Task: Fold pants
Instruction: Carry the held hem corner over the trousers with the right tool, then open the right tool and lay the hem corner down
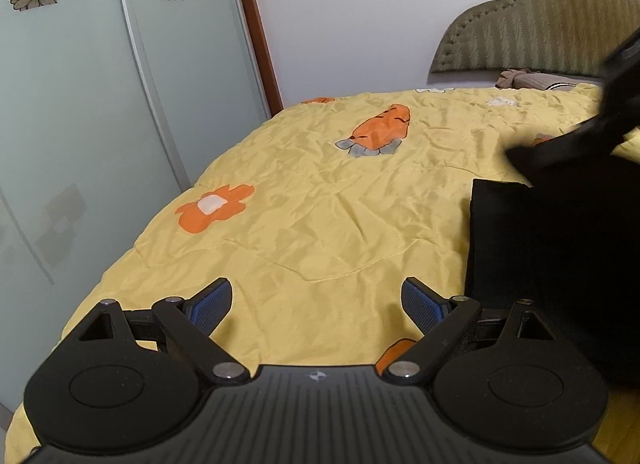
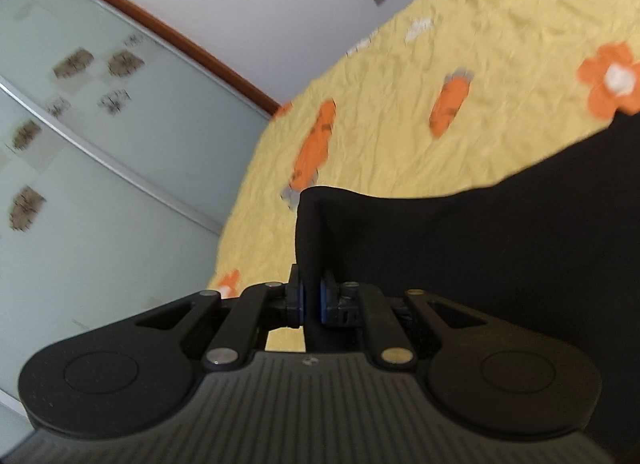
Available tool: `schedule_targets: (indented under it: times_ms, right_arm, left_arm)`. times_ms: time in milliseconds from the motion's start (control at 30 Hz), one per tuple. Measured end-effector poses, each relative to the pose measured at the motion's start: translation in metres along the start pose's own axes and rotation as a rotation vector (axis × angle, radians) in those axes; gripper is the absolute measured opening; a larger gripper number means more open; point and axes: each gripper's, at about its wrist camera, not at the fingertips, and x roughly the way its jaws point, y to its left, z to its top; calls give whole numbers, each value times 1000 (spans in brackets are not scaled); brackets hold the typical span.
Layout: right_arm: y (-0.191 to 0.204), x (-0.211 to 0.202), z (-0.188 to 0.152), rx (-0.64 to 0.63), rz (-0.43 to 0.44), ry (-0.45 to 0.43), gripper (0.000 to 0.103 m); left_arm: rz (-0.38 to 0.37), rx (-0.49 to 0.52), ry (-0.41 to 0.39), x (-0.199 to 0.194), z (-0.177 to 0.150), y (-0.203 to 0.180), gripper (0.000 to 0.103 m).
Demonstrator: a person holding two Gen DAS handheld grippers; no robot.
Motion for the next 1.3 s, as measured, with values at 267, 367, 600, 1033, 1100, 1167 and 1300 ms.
schedule_targets:
  times_ms: [267,367,600,1033,1100,1167,1300]
  right_arm:
    - [9,4,-14,-22,156,48,51]
    - [16,-25,-7,-141,119,-25,51]
    - [53,9,-78,-894,-325,73,50]
    - [7,-78,-59,-879,-484,-171,69]
    - [-8,-80,-40,-862,-514,-189,69]
    - [-25,-77,-19,-800,-494,-164,69]
    - [-78,-44,20,-581,-450,0,71]
  left_arm:
    - [62,-30,-9,-1,4,16,92]
    - [76,-72,-33,-4,12,23,92]
    - [29,-96,-53,-10,39,23,92]
    - [-517,124,-108,-1,91,-95,102]
    - [-442,161,-41,23,88,-118,102]
    - [-385,202,41,56,79,-135,102]
    - [-442,31,147,83,70,-114,102]
